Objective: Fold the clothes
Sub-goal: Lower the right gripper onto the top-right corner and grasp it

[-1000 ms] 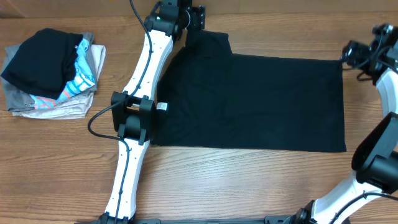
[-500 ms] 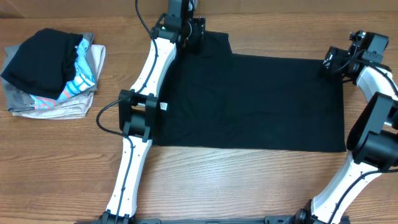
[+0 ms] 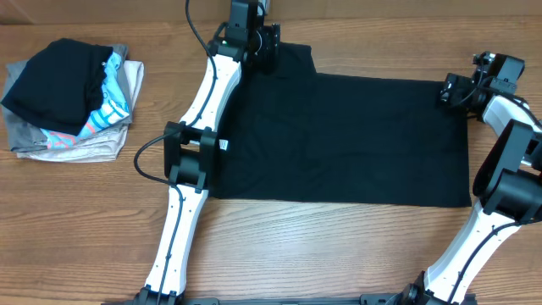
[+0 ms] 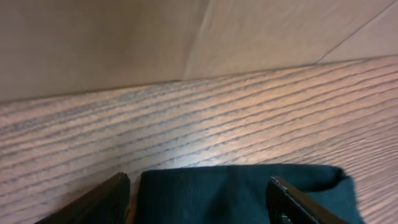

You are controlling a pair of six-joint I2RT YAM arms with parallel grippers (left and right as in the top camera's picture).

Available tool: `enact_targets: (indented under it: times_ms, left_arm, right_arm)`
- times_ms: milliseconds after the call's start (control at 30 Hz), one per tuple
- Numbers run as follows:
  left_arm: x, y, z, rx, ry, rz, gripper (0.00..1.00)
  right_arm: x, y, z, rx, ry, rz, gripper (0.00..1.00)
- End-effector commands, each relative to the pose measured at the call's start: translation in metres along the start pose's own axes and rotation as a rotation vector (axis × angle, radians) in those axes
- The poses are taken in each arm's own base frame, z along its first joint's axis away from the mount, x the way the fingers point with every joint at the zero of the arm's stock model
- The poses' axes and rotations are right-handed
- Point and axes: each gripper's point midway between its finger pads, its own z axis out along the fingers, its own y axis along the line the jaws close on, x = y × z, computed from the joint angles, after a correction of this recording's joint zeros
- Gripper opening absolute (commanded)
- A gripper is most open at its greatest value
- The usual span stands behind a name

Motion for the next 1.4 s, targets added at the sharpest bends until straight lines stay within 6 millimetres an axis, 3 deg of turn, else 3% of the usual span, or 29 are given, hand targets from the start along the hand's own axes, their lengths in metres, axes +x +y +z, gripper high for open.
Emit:
enact_targets:
  times_ms: [0, 167, 300, 700, 800, 1000, 1067, 1133, 1367]
  left_arm:
    - [0.012, 0.004, 0.009, -0.045, 0.016, 0.016, 0.72]
    - [0.023, 0.007, 0.011, -0.082, 0.044, 0.02, 0.71]
    - [0.031, 0.009, 0.011, -0.121, 0.065, 0.025, 0.64]
    - [0.051, 0.019, 0.017, -0.17, 0.109, 0.028, 0.68]
    - [0.052, 0.019, 0.017, -0.171, 0.114, 0.028, 0.67]
    - [0.057, 0.02, 0.016, -0.174, 0.134, 0.027, 0.55]
    - [0.058, 0.02, 0.016, -0.174, 0.136, 0.027, 0.43]
    - [0.058, 0.02, 0.016, -0.175, 0.138, 0.027, 0.36]
    - [0.058, 0.02, 0.016, -0.175, 0.137, 0.023, 0.36]
  right_arm:
    - [-0.001, 0.0, 0.004, -0.004, -0.005, -0.009, 0.98]
    - [0.003, 0.0, 0.004, -0.005, 0.007, -0.007, 0.97]
    - [0.006, 0.001, 0.004, -0.006, 0.019, -0.006, 0.97]
    - [0.013, 0.001, 0.004, -0.008, 0.049, -0.003, 0.96]
    - [0.016, 0.001, 0.004, -0.008, 0.06, -0.002, 0.91]
    - [0.02, 0.002, 0.003, -0.01, 0.078, 0.0, 0.78]
    - [0.022, 0.002, 0.003, -0.011, 0.086, 0.001, 0.71]
    - [0.023, 0.002, 0.003, -0.011, 0.087, 0.001, 0.71]
    - [0.02, 0.006, 0.004, -0.016, 0.077, -0.023, 0.7]
